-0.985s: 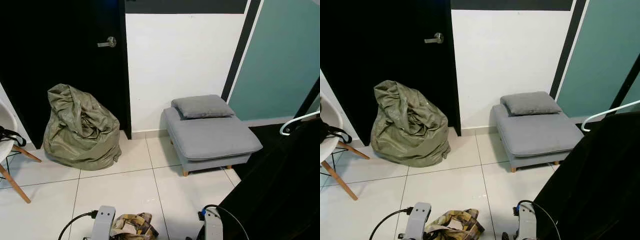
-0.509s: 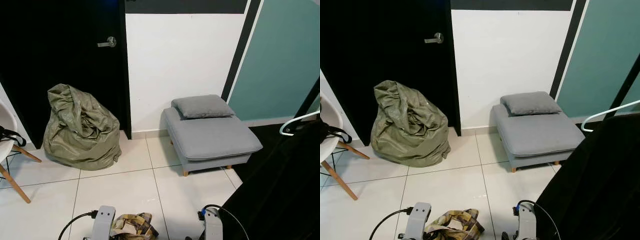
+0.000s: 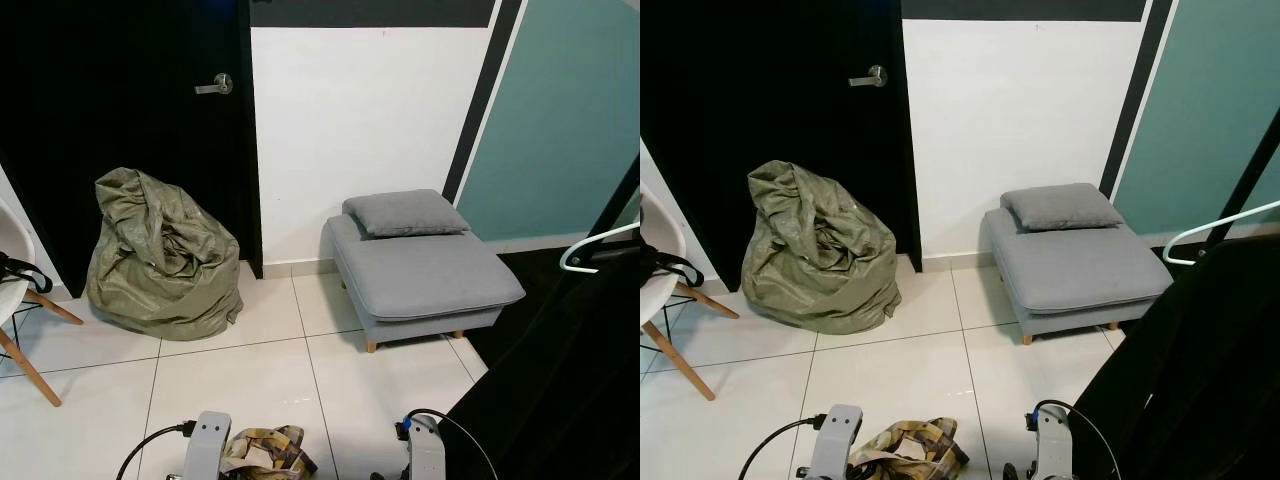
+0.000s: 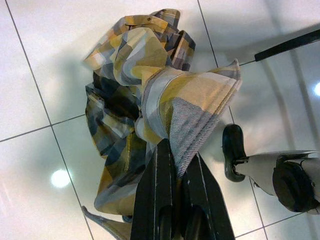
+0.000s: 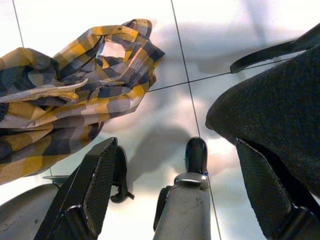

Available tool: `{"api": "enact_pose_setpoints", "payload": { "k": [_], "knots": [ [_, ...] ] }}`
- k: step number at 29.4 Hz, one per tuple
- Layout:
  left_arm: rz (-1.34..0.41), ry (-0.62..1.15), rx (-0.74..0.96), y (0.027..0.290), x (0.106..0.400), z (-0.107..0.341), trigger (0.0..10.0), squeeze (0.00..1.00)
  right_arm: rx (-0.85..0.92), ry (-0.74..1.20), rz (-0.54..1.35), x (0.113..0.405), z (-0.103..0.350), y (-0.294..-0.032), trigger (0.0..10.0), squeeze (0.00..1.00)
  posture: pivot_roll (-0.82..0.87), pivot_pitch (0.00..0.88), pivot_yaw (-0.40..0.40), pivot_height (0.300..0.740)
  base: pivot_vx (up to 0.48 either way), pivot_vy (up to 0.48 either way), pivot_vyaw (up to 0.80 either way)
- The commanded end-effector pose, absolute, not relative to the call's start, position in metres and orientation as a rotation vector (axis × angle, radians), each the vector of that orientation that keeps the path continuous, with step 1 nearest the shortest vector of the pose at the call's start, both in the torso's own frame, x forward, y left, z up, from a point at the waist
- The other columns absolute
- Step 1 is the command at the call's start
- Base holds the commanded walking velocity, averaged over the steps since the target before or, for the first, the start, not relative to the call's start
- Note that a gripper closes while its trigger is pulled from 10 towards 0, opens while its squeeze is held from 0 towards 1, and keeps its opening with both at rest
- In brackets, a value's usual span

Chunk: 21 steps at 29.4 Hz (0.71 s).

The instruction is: Hang hanger

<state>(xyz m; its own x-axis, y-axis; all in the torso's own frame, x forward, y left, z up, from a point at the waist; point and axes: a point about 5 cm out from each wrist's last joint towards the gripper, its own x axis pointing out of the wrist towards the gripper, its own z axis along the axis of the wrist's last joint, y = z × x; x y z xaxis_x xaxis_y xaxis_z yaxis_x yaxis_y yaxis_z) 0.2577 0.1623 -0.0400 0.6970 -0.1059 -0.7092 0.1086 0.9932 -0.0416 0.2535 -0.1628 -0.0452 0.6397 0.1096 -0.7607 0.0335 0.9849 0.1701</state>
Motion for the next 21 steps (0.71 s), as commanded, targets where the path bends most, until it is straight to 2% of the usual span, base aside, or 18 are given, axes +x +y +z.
{"api": "enact_pose_setpoints", "payload": {
  "k": [1,21],
  "knots": [
    [-0.118,0.815,-0.002,0.1636,0.2546,-0.0427,10.0,0.0,0.18,0.891,0.04,0.2486,-0.0488,-0.162,10.0,0.0,0.07,0.097,-0.005,0.74,0.0,0.0,0.0],
    [-0.118,0.817,-0.001,0.163,0.2543,-0.043,10.0,0.0,0.249,0.9,0.031,0.2473,-0.0498,-0.1603,10.0,0.0,0.07,0.092,-0.007,0.74,0.0,0.0,0.0]
  ]
}}
